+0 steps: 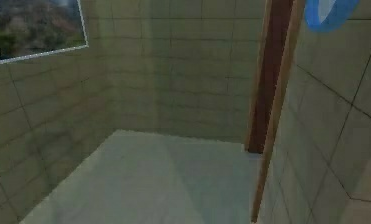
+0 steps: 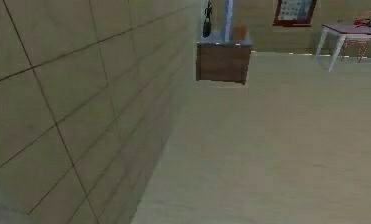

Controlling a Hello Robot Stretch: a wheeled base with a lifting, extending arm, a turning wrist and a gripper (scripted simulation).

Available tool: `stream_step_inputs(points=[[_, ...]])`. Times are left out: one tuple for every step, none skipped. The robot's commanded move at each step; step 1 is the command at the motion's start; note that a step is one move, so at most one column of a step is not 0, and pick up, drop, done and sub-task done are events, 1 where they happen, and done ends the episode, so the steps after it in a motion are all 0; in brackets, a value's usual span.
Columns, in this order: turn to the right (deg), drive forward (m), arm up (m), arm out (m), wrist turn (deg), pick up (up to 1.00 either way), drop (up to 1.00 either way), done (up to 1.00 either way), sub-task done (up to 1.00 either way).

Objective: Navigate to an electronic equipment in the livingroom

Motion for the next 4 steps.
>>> stream_step_inputs(points=[[0.0, 0.55, 0.0, 0.0, 0.0, 0.0, 0.0, 0.0, 0.0], [3.0, 0.0, 0.0, 0.0, 0.0, 0.0, 0.0, 0.0, 0.0], [0.0, 1.0, 0.0, 0.0, 0.0, 0.0, 0.0, 0.0, 0.0], [45.0, 0.0, 0.0, 0.0, 0.0, 0.0, 0.0, 0.0, 0.0]])
